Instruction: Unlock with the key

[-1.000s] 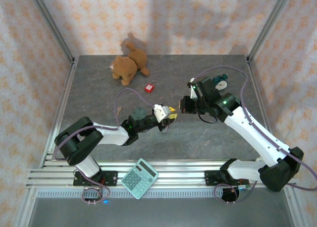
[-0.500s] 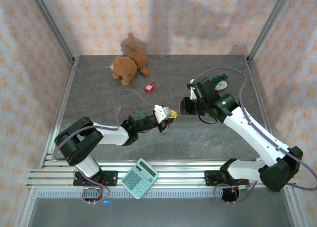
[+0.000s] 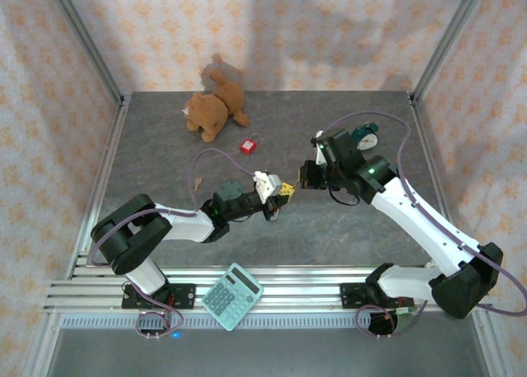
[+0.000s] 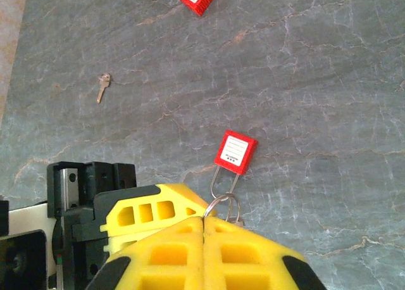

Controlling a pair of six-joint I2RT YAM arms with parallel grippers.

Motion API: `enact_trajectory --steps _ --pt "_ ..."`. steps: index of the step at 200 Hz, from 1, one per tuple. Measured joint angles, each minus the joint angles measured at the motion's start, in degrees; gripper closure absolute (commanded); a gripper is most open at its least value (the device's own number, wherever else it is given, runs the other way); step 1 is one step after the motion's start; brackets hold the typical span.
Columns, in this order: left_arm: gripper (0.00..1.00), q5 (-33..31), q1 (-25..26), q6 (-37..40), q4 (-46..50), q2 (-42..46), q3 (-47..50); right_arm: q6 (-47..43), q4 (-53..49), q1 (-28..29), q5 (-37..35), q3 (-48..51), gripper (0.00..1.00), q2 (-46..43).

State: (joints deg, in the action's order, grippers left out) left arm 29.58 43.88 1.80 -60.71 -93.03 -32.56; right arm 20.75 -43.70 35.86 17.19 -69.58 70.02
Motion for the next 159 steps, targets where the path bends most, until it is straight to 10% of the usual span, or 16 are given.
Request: enact_trajectory --steps 115,141,159 --pt "1.0 -1.11 0.02 -21.05 35.82 5.25 -9.46 -0.33 6.97 -6.19 0.48 1.42 0.83 3.08" --pt "1.0 -0.79 -0.31 -23.65 40.24 7.5 -9.46 1.36 17.79 -9.4 2.64 12.13 0.45 -1.86" --pt "1.0 0.66 -1.51 -26.58 40.76 8.09 -9.46 3.21 25.99 -11.19 2.99 21.27 0.41 -5.53"
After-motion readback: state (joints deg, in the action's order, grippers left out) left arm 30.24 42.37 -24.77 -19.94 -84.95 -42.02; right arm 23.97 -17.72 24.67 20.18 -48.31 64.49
